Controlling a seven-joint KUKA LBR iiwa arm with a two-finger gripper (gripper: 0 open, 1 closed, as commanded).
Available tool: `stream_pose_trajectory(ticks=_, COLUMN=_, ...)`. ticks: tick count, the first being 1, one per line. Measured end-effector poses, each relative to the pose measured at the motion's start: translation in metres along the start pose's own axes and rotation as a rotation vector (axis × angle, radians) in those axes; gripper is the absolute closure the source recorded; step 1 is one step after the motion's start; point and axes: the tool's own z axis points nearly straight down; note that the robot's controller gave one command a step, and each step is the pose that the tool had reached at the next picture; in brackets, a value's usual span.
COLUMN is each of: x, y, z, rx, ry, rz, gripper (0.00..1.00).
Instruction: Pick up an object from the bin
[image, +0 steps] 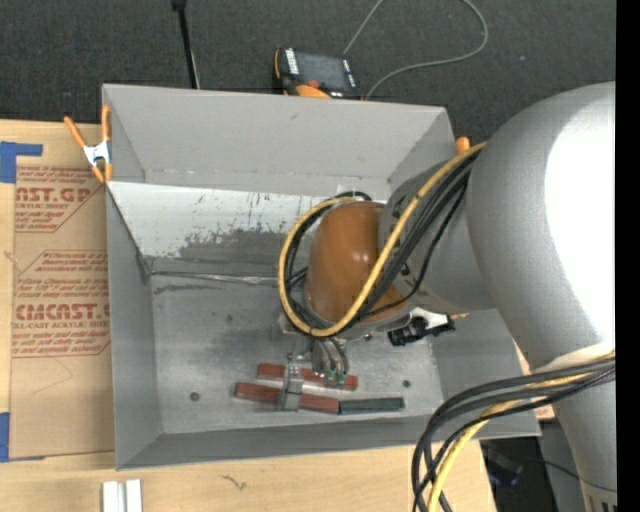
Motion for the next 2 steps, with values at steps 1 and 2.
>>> stream_pose_trajectory(ticks=1, x=-0.003, y=0.0, z=-0.006, rx=-0.002, ry=-0.006, rz=0.001, gripper=1.0)
stream_pose_trajectory(ticks=2, x=0.007, y=0.016, z=-0.157, rx=-0.003, ry=-0.017, rz=-0.109, gripper=1.0)
